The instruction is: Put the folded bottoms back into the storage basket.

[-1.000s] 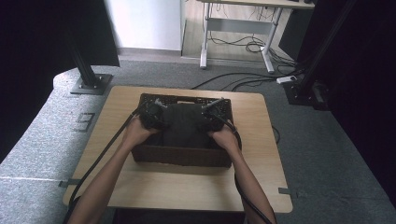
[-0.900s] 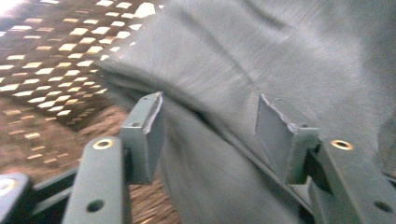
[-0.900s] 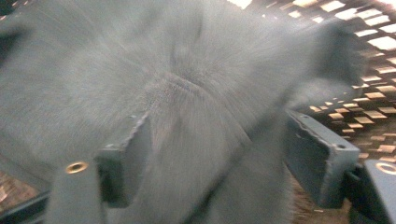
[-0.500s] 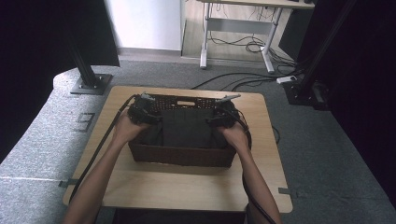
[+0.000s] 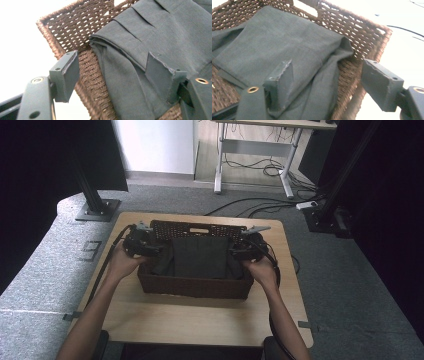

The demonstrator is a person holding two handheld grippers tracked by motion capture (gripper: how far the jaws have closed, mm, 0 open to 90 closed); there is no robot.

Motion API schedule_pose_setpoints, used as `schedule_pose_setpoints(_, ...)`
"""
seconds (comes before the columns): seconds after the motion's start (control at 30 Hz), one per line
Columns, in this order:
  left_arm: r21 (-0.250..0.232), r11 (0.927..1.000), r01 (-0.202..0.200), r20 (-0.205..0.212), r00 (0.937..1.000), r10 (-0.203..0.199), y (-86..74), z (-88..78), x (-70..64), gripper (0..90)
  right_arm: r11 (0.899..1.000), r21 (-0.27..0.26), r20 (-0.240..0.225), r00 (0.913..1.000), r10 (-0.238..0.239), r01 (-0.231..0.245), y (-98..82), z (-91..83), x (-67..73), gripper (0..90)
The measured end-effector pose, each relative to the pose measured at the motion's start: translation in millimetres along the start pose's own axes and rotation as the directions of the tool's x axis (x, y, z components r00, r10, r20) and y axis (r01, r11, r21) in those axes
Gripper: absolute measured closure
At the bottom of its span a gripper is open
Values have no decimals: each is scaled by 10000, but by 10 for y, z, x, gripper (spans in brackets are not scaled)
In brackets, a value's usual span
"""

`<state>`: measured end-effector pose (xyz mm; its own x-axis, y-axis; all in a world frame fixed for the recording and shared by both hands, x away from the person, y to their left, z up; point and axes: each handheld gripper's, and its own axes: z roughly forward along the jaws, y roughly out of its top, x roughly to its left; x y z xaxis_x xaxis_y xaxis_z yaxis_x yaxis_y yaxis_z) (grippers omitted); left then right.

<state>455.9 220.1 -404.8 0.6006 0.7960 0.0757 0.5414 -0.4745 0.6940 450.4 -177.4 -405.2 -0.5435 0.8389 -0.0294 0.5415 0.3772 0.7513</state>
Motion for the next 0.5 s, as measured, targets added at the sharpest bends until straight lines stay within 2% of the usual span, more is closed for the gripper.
schedule_pose_setpoints(0.27,-304,9995,-60,224,9997,67,-184,-165,-29,278,9999,-124,-1,10000,57,-57,-205,-191,-62,278)
schedule_pose_setpoints(0.5,-596,9982,-108,671,9976,148,-335,-312,-58,213,9986,-483,-153,9997,200,-207,-351,-352,-105,201)
